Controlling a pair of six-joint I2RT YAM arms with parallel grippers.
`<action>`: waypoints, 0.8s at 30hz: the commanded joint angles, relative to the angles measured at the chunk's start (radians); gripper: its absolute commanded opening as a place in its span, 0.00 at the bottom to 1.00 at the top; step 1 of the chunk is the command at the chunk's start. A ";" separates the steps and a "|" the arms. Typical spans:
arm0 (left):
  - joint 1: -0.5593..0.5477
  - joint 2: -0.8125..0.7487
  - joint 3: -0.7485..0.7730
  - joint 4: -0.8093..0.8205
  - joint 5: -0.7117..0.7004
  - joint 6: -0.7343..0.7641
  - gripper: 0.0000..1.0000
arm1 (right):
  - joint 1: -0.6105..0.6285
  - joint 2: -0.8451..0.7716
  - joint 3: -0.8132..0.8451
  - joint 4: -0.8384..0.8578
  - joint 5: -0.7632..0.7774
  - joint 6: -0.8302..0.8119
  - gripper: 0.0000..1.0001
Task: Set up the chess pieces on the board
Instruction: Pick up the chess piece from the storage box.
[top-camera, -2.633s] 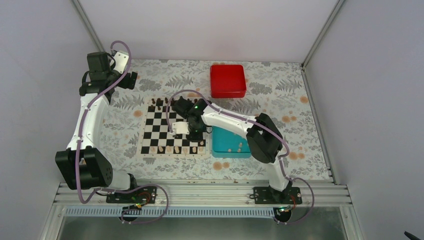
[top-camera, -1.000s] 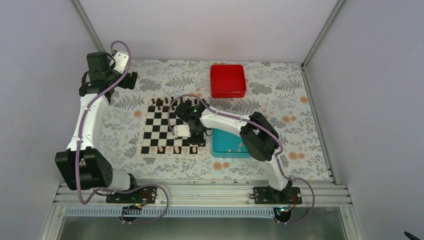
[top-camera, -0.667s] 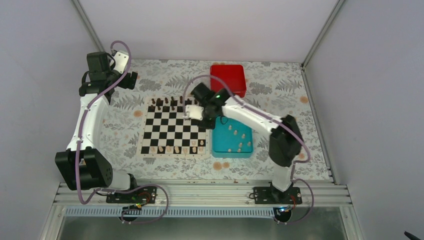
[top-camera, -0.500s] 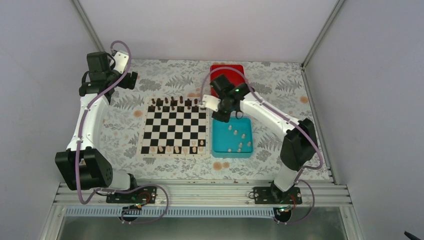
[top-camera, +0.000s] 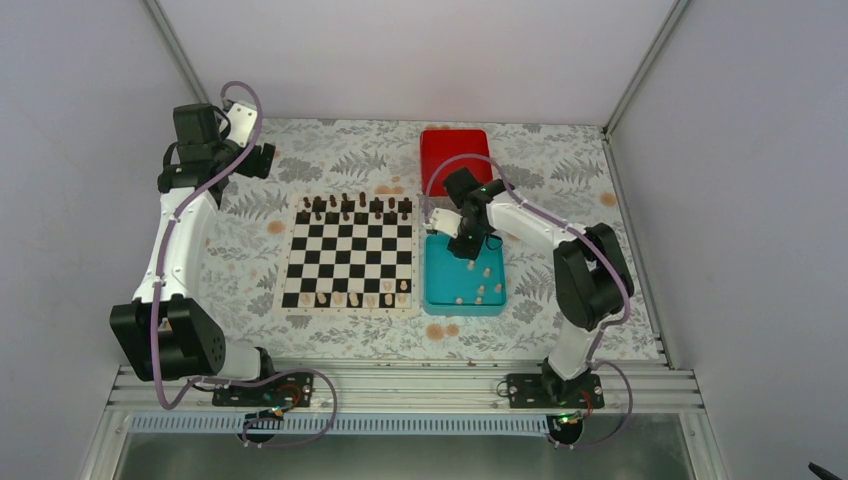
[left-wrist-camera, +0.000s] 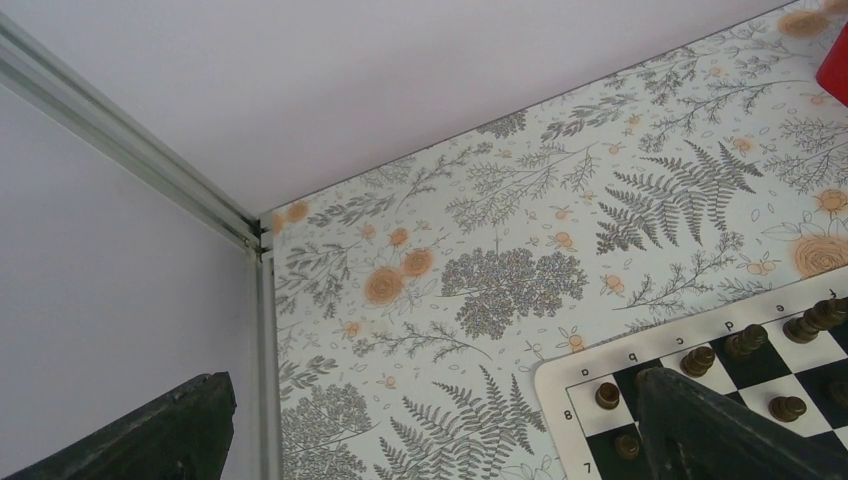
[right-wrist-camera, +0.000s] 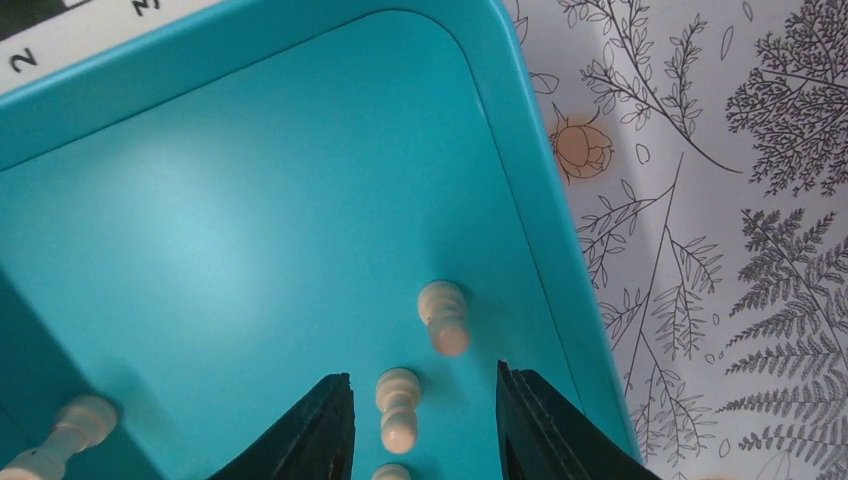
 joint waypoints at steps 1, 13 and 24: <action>0.007 -0.032 0.002 0.009 0.013 0.005 1.00 | -0.016 0.030 -0.020 0.056 -0.019 0.004 0.39; 0.007 -0.032 -0.005 0.012 0.014 0.008 1.00 | -0.033 0.089 -0.025 0.092 -0.009 -0.007 0.38; 0.007 -0.027 -0.005 0.009 0.021 0.010 1.00 | -0.038 0.119 -0.027 0.095 -0.029 -0.007 0.27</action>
